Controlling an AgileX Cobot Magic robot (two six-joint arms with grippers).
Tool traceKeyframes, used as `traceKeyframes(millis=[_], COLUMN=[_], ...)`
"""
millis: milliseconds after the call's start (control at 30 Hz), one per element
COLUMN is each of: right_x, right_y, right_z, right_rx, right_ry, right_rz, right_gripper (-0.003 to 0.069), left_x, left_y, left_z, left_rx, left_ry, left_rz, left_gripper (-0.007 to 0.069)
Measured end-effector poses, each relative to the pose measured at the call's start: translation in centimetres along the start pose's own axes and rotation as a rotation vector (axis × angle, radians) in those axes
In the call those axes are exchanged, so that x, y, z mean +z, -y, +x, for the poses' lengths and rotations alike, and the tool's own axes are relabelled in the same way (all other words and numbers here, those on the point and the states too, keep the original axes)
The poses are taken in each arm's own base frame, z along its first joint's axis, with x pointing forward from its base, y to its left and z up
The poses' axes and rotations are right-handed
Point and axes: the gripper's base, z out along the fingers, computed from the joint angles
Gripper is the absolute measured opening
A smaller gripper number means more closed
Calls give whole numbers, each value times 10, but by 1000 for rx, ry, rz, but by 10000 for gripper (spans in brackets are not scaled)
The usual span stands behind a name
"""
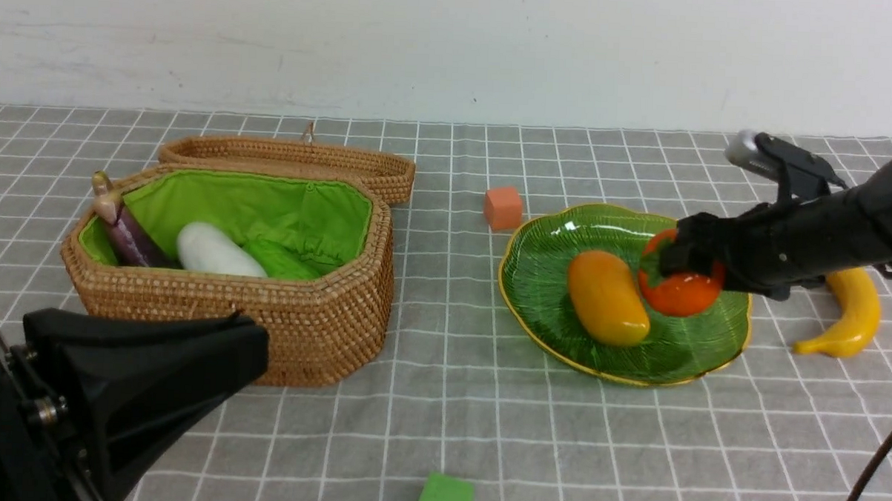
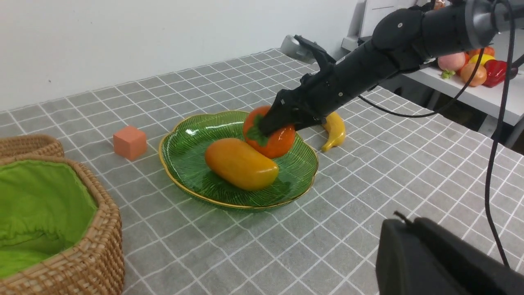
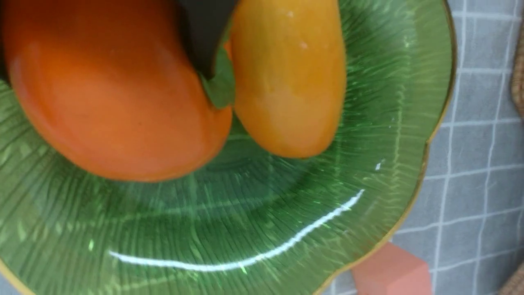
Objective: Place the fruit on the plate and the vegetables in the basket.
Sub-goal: Grab a tomato with your right arm and place it on the plate on the right, then use the right arm to grab a banana and put it into the right plate
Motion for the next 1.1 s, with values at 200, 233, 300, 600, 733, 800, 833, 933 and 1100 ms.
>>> traceKeyframes(millis=[200,233,300,600,733,800,833,933,1100], right_x=[-38,-53,-68,-52,-22,-15,-5,6,7], right_y=[4,11,23,104,122,126,131,137,139], right_z=[-12,-15,-20,-17,-12,-10,-6,0,0], right_rx=[-45,-36,-21,157,134,130,127,117,97], right_ry=[-14,-8,5,19,60,64,54,34,30], right_rz=[32,61,118,379,404,408,414,421,427], right_gripper=[674,666,647,601,594,594,592,583,454], left_x=[0,0,0,0,0,0,0,0,0], left_y=[0,0,0,0,0,0,0,0,0], left_z=[0,0,0,0,0,0,0,0,0], left_rx=[4,4,4,4,4,4,4,4,4], left_ry=[0,0,1,2,2,2,2,2,2], left_rz=[0,0,0,0,0,0,0,0,0], left_gripper=[17,17,17,17,17,17,18,17,17])
